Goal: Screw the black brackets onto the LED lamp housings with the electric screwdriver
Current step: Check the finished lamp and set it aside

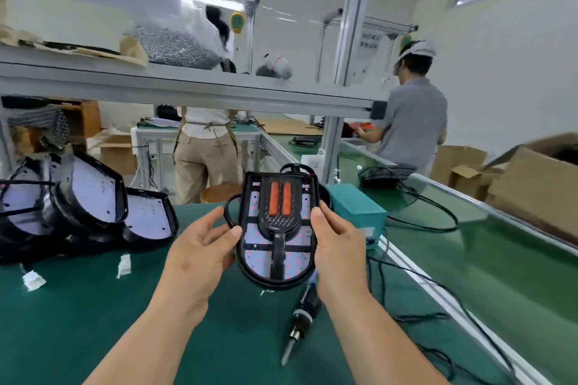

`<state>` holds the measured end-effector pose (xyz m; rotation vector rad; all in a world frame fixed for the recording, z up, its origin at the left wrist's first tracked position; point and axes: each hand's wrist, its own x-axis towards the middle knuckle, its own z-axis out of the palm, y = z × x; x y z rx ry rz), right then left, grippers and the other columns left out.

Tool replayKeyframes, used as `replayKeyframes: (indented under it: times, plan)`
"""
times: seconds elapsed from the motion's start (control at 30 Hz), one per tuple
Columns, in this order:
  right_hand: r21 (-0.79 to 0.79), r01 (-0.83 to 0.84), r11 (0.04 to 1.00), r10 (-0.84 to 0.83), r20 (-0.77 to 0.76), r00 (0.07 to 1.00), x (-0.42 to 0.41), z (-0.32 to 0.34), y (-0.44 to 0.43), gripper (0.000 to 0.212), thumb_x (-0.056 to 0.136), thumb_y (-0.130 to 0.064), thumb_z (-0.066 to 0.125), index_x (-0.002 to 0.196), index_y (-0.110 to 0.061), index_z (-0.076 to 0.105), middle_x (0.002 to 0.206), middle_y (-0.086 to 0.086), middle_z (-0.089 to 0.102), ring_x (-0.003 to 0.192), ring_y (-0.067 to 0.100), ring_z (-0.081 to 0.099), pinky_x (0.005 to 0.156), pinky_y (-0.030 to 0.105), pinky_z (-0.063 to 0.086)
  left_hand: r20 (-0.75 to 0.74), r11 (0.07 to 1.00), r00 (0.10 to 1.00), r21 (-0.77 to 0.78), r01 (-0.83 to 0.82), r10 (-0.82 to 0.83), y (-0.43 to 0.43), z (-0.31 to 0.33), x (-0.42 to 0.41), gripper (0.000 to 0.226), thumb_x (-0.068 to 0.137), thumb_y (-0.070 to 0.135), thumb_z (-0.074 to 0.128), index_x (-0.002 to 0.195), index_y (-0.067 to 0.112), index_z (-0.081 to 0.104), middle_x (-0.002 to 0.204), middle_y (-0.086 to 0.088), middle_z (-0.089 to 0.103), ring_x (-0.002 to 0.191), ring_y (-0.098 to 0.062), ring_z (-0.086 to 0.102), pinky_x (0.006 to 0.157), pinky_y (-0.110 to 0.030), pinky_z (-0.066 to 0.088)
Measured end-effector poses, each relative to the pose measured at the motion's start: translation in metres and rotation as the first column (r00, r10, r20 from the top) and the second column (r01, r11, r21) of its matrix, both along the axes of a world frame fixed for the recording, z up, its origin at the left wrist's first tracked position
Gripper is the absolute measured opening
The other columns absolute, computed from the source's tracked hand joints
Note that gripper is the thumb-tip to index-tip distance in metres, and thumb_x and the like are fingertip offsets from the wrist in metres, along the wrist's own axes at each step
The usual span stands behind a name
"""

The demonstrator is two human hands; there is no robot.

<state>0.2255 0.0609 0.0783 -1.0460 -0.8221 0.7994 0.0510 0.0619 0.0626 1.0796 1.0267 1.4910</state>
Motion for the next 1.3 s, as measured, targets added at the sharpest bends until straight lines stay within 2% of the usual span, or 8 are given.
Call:
replayKeyframes:
  times: [0.23, 0.4, 0.73, 0.97, 1.1, 1.13, 1.23, 1.3]
  plan:
    - [-0.016, 0.276, 0.961, -0.276, 0.006, 0.961, 0.117, 0.005, -0.067, 0.034, 0.095, -0.02, 0.066, 0.127, -0.01, 0.066, 0.123, -0.005, 0.069, 0.107, 0.003, 0.064, 0.087, 0.01, 0.048, 0.001, 0.963, 0.964, -0.011, 0.268, -0.268, -0.011, 0.003, 0.132, 0.044, 0.095, 0.006, 0.06, 0.136, 0.019, 0.051, 0.118, -0.008, 0.068, 0.091, -0.011, 0.066, 0.082, -0.032, 0.051]
    - [-0.052, 0.479, 0.876, -0.481, -0.015, 0.877, 0.192, 0.003, -0.13, 0.034, 0.096, -0.017, 0.065, 0.129, -0.009, 0.064, 0.127, 0.0, 0.067, 0.116, 0.011, 0.063, 0.107, 0.037, 0.047, 0.027, 0.882, 0.884, -0.058, 0.468, -0.467, -0.043, 0.001, 0.227, 0.036, 0.096, 0.004, 0.059, 0.13, 0.015, 0.056, 0.11, -0.006, 0.073, 0.082, -0.009, 0.068, 0.073, -0.025, 0.053]
    - [-0.101, 0.776, 0.623, -0.782, -0.05, 0.621, 0.297, -0.007, -0.25, 0.036, 0.097, -0.019, 0.063, 0.131, -0.008, 0.063, 0.116, 0.007, 0.072, 0.113, 0.032, 0.066, 0.105, 0.049, 0.049, -0.099, 0.662, 0.655, -0.107, 0.741, -0.749, -0.122, 0.013, 0.364, 0.044, 0.096, 0.011, 0.062, 0.138, 0.02, 0.052, 0.118, -0.003, 0.068, 0.095, -0.011, 0.065, 0.07, -0.025, 0.047]
    - [-0.164, 0.865, 0.474, -0.869, 0.07, 0.49, 0.337, -0.021, -0.297, 0.037, 0.1, -0.02, 0.058, 0.134, -0.007, 0.06, 0.131, 0.002, 0.065, 0.114, 0.014, 0.06, 0.097, 0.028, 0.044, -0.202, 0.562, 0.529, -0.176, 0.808, -0.824, -0.157, 0.008, 0.431, 0.045, 0.096, 0.012, 0.062, 0.14, 0.015, 0.051, 0.13, -0.013, 0.064, 0.119, -0.028, 0.061, 0.109, -0.049, 0.044]
    - [-0.228, 0.875, 0.428, -0.874, 0.145, 0.465, 0.353, -0.03, -0.307, 0.041, 0.103, -0.015, 0.051, 0.142, -0.004, 0.051, 0.14, 0.004, 0.058, 0.081, 0.0, 0.042, 0.098, 0.034, 0.05, -0.27, 0.531, 0.473, -0.213, 0.82, -0.839, -0.165, 0.002, 0.455, 0.046, 0.096, 0.016, 0.062, 0.141, 0.015, 0.05, 0.132, -0.008, 0.063, 0.119, -0.023, 0.059, 0.103, -0.035, 0.043]
    - [-0.258, 0.87, 0.42, -0.865, 0.176, 0.47, 0.355, -0.033, -0.309, 0.043, 0.104, -0.014, 0.048, 0.145, -0.005, 0.047, 0.144, 0.004, 0.054, 0.113, 0.003, 0.032, 0.102, 0.037, 0.046, -0.29, 0.526, 0.46, -0.219, 0.822, -0.839, -0.166, -0.002, 0.459, 0.047, 0.097, 0.018, 0.062, 0.142, 0.015, 0.049, 0.134, -0.008, 0.062, 0.118, -0.02, 0.058, 0.099, -0.031, 0.042]
    - [-0.321, 0.846, 0.426, -0.828, 0.238, 0.507, 0.353, -0.036, -0.306, 0.049, 0.106, -0.015, 0.04, 0.153, -0.009, 0.032, 0.158, 0.003, 0.036, 0.129, 0.015, 0.05, 0.092, 0.018, 0.025, -0.312, 0.529, 0.449, -0.253, 0.81, -0.837, -0.168, -0.014, 0.467, 0.049, 0.1, 0.027, 0.057, 0.147, 0.017, 0.045, 0.142, -0.003, 0.055, 0.115, -0.015, 0.053, 0.102, -0.031, 0.04]
    - [-0.341, 0.837, 0.428, -0.823, 0.236, 0.517, 0.348, -0.035, -0.302, 0.052, 0.106, -0.016, 0.037, 0.157, -0.015, 0.025, 0.159, -0.001, 0.034, 0.131, 0.016, 0.047, 0.097, 0.023, 0.035, -0.264, 0.497, 0.426, -0.332, 0.802, -0.865, -0.172, -0.022, 0.471, 0.047, 0.102, 0.036, 0.05, 0.147, 0.022, 0.043, 0.142, 0.0, 0.055, 0.119, -0.018, 0.054, 0.105, -0.039, 0.044]
